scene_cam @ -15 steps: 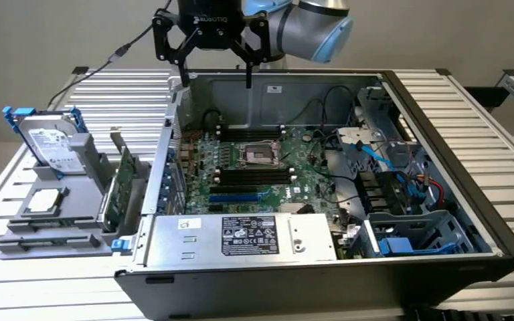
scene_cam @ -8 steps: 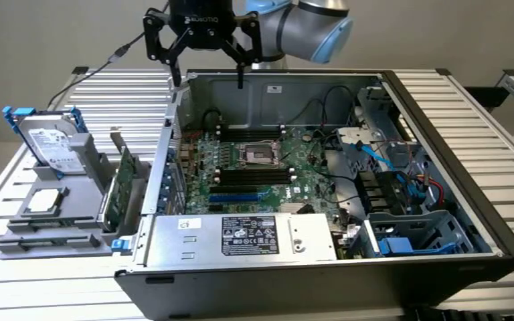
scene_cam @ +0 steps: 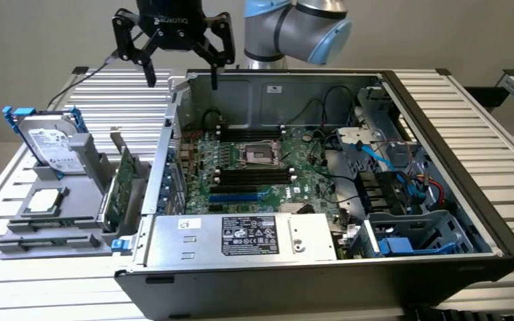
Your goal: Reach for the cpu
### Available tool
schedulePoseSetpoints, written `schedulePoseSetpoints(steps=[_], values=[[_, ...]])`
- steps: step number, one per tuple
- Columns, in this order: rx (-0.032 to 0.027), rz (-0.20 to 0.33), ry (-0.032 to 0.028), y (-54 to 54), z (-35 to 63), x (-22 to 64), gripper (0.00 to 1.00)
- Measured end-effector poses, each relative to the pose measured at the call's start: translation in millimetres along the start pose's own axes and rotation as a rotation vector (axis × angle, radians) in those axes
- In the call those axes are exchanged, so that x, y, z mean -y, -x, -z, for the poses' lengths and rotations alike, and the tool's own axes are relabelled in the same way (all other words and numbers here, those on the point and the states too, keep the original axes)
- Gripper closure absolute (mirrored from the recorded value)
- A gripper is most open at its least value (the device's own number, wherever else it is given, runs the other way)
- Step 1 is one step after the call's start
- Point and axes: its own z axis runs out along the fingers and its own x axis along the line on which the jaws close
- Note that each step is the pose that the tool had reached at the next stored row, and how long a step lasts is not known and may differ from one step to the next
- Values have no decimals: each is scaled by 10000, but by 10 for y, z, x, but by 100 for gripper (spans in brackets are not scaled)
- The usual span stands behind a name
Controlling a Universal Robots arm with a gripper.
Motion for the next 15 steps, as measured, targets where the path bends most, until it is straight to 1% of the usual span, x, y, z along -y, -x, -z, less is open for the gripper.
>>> schedulePoseSetpoints(steps=[15], values=[[0, 1, 1, -681, -29, 23, 1]])
